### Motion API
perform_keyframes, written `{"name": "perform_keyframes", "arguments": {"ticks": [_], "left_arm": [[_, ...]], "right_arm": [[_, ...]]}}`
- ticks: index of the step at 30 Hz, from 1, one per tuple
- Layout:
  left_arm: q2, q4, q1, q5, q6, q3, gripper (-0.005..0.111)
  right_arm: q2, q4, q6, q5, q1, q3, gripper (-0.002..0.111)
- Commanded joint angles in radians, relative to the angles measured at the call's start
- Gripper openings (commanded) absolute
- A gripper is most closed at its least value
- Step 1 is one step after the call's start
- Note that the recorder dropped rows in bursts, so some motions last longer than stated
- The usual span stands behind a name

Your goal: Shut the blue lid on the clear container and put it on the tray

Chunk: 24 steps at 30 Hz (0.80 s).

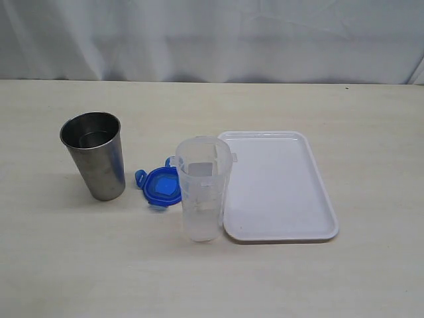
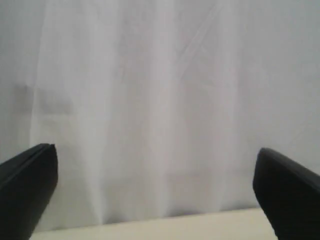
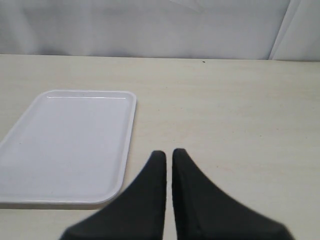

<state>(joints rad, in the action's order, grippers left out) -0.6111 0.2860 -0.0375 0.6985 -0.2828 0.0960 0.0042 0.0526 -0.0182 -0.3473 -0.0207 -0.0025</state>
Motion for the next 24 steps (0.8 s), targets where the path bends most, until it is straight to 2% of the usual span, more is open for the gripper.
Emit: {"name": "perform_keyframes", "arguments": {"ticks": [1,4,8,11,19,24], "left_arm": [[-0.195,0.042,0.002,0.101,-0.003,0.005,0.105],[-0.347,0.084,0.002,0.183,0.002,0.005,0.105],[-0.519,0.181,0.002,0.201,0.005,0.005,0.105],[-0.66,0.188,0.002,0.228,0.068,0.005,0.105],[-0.974,0.197,0.002,0.471,0.148,0.036,0.105],[-1.114,0.253,0.002,0.489,0.176,0.106,0.105]], "right_arm": [[-0.004,0.008,0.006,0.002,0.006,0.002,0.005],[-0.004,0.008,0.006,0.002,0.006,0.002,0.005],[-0.004,0.008,0.006,0.002,0.006,0.002,0.005],[-0.004,0.008,0.006,0.002,0.006,0.002,0.005],[-0.004,0.008,0.006,0.002,0.006,0.002,0.005],[-0.004,0.008,0.006,0.002,0.006,0.002,0.005]]}}
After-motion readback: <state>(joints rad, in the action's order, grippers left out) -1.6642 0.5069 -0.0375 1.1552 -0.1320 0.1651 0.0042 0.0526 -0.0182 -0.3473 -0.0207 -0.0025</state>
